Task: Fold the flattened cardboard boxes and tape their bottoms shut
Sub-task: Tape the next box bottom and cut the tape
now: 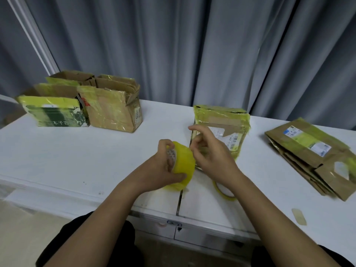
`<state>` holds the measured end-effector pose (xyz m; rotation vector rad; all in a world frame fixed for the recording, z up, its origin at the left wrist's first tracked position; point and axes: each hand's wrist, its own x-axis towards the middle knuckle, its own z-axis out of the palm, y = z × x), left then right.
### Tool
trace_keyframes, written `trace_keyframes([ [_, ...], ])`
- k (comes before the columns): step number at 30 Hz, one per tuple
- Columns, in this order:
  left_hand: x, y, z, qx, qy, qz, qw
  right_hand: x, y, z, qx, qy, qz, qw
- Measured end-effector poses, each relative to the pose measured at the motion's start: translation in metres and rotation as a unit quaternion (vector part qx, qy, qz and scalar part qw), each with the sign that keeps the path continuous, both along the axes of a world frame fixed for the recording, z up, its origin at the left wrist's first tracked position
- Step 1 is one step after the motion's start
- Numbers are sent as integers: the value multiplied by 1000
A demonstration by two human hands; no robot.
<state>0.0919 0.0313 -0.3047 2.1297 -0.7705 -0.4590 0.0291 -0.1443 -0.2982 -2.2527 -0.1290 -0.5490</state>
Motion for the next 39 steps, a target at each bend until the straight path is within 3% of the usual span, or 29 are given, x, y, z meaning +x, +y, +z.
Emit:
trace_keyframes([
  [5, -3, -12, 5, -60, -84, 17, 995, -7, -5, 1, -37, -2, 28, 999],
  [9, 1, -19, 7, -81, -213, 25, 973, -9, -1, 3, -92, -65, 37, 993],
  [12, 3, -21, 7, -90, -212, 34, 973, -8, 0, -2, -138, -119, 8, 983],
  [16, 3, -22, 7, -112, -201, 65, 971, -12, -3, -12, -31, -101, -64, 992],
  [18, 4, -20, 7, -121, -186, 78, 972, -17, -5, -18, 79, -30, -100, 991],
  [20, 4, -19, 8, -123, -189, 82, 971, -24, -1, -24, 219, 120, -48, 967],
  [22, 1, -19, 9, -119, -211, 72, 967, -28, 5, -35, 287, 242, 23, 927],
  [25, -9, -22, 7, -121, -228, 62, 964, -34, 19, -52, 292, 240, 80, 922],
  [29, -17, -21, 7, -185, -188, 80, 961, -55, 27, -49, 318, 146, 16, 937],
  [32, -29, -20, 15, -265, -78, 113, 954, -75, 22, -31, 299, 86, -13, 950],
  [35, -48, -21, 25, -276, -13, 126, 953, -93, 17, -12, 278, 66, -49, 957],
  [39, -67, -18, 38, -277, 3, 107, 955, -118, 16, 6, 236, 57, -52, 969],
])
